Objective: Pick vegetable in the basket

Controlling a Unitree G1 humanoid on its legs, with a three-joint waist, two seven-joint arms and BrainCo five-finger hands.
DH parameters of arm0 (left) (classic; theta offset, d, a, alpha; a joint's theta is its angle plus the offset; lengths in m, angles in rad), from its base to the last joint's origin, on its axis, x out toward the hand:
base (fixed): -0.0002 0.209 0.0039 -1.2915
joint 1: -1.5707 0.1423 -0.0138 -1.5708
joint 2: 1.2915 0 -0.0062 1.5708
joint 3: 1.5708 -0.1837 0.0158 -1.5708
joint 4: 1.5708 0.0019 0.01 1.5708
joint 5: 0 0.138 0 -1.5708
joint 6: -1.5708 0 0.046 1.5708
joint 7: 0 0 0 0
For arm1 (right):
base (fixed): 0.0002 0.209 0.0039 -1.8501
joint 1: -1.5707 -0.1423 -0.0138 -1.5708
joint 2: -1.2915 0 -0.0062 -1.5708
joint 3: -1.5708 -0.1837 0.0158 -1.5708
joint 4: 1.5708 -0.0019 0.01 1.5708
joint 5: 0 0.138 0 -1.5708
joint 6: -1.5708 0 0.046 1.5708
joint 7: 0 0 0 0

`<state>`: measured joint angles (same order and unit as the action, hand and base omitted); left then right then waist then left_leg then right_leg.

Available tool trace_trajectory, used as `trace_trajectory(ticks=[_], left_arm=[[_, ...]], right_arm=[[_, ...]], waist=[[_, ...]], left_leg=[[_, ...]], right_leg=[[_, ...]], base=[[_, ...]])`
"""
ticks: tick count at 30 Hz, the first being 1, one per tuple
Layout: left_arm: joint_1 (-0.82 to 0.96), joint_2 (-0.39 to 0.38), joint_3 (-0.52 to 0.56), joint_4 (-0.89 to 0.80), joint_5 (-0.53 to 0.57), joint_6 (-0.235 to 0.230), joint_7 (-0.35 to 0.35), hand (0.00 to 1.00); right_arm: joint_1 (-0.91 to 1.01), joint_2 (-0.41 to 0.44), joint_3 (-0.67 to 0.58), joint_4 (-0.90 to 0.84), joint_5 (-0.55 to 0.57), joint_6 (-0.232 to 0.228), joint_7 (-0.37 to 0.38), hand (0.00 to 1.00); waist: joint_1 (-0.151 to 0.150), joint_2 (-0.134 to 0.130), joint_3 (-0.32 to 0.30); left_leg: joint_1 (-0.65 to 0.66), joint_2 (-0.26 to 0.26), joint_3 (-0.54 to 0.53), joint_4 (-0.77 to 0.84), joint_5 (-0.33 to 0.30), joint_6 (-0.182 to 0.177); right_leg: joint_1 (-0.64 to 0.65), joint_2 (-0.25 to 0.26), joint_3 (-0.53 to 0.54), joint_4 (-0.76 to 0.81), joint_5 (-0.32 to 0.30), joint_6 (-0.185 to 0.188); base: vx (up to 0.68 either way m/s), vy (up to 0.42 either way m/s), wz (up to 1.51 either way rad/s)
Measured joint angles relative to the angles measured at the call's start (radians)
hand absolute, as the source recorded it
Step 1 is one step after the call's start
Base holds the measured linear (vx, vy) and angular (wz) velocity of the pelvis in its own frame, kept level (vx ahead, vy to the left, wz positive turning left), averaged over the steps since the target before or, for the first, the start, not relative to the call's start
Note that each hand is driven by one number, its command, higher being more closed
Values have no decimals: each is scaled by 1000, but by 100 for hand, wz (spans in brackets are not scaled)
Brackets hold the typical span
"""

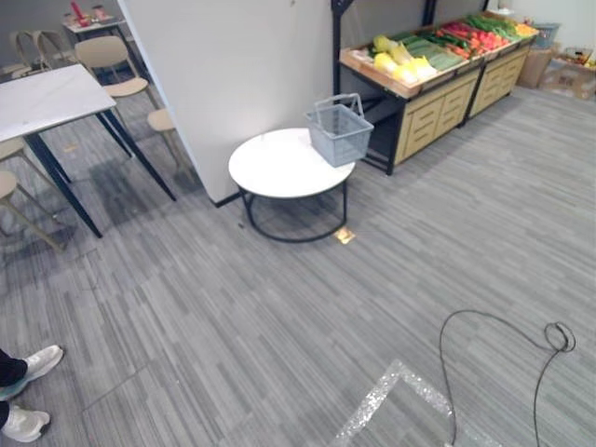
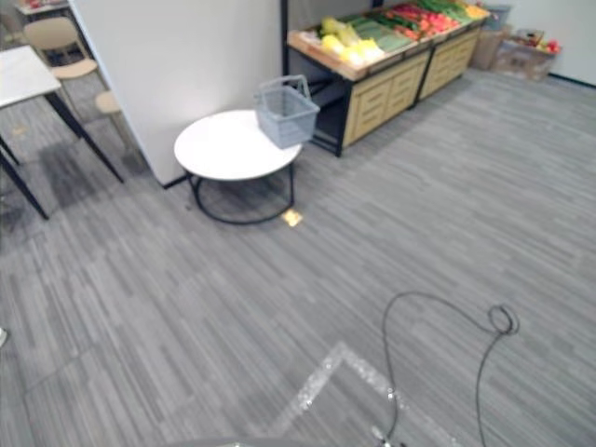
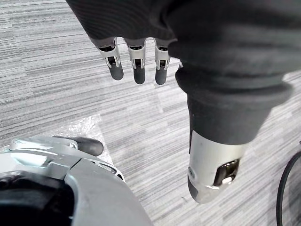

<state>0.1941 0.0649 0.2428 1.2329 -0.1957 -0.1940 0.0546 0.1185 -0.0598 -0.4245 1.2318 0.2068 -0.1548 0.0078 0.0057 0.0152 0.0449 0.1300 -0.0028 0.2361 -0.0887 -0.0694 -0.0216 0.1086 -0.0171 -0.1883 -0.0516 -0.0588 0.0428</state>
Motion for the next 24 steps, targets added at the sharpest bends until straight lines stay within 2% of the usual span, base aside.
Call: trace_trajectory(ticks=[8, 24], left_arm=[[-4, 0, -1, 0, 1, 0, 1, 0], [-3, 0, -5, -10, 23, -15, 19, 0]], right_arm=[[-39, 6, -1, 0, 0, 0, 0, 0], [-37, 13, -11, -4, -9, -20, -13, 0]], waist=[[2, 0, 13], [2, -5, 21]], left_leg=[[13, 6, 5, -1, -8, -12], [17, 12, 3, -5, -8, -12]], right_leg=[[10, 4, 1, 1, -12, 18], [14, 10, -5, -2, -8, 12]], base=[[-5, -17, -1], [-22, -26, 0]])
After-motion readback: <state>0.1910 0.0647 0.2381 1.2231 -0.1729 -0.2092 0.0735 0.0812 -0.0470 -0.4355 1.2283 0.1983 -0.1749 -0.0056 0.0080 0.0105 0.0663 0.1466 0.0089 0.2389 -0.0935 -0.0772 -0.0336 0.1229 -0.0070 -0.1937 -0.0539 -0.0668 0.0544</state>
